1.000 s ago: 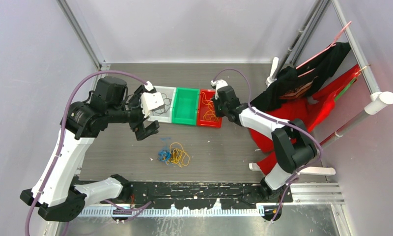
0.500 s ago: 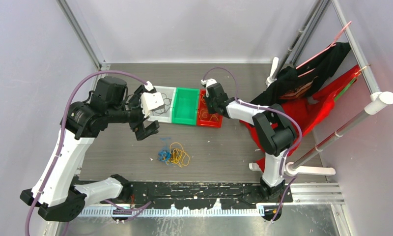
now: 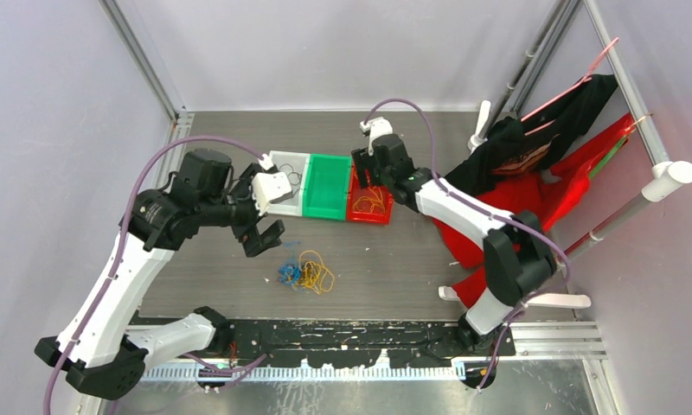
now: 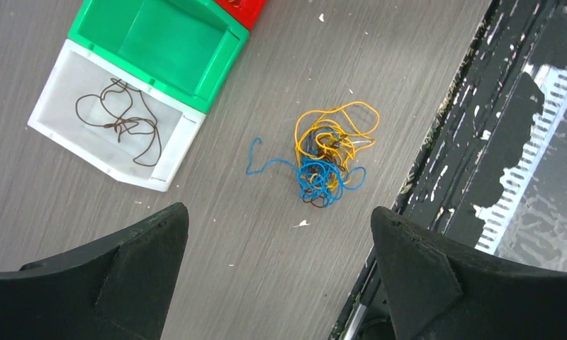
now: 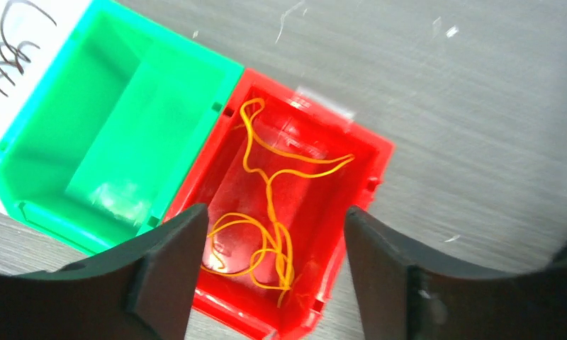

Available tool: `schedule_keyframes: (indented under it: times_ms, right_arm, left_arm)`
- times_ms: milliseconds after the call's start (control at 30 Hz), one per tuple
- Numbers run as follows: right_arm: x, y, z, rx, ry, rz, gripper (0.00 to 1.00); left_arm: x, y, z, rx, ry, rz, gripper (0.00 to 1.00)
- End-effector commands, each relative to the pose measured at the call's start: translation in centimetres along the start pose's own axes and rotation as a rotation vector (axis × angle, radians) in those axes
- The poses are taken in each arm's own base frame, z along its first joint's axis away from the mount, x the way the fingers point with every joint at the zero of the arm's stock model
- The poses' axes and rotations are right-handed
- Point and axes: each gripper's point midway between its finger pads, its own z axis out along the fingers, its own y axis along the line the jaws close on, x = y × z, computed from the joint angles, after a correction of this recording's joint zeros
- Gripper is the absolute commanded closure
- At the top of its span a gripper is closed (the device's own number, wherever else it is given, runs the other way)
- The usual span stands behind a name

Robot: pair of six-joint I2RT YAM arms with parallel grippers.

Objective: Untangle the cables

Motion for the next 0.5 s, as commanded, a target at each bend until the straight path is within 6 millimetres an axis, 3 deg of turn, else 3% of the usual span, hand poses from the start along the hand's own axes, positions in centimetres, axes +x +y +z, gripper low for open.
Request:
schedule_keyframes:
  times_ms: [0,33,100,233,333,467]
  right_arm:
    - [-3.2,-1.5,-4.0,0.090,-0.129,0.012,0.05]
    - [-3.5,-1.4,-4.7,0.105,-0.154,0.024,0.00]
    - [-4.6,-0.2,-6.1,0.088,-0.217,0.086,0.00]
    - [-5.6,5.5,-7.8,-0.209,-0.264,0.386,0.00]
    - [-4.3,10.7,-8.2,-0.452,-0.199,0.523,0.00]
    - [-0.8,15.2,-8.9,-0.457,-0.111,0.342,0.00]
  left_arm:
    - [-1.9,1.8,-0.1,-0.097,-0.069,-0.067,0.01]
    - [-1.9,2.2,-0.1,-0.119,-0.062,-0.075,0.01]
    - [-1.8,3.0,-0.3,-0.161,-0.051,-0.086,0.01]
    - [-1.7,4.6,-0.6,-0.247,-0.022,-0.141,0.01]
    - [-1.8,5.4,-0.9,-0.291,-0.032,-0.187,0.01]
    - [-1.2,5.8,-1.1,-0.310,-0.024,-0.235,0.01]
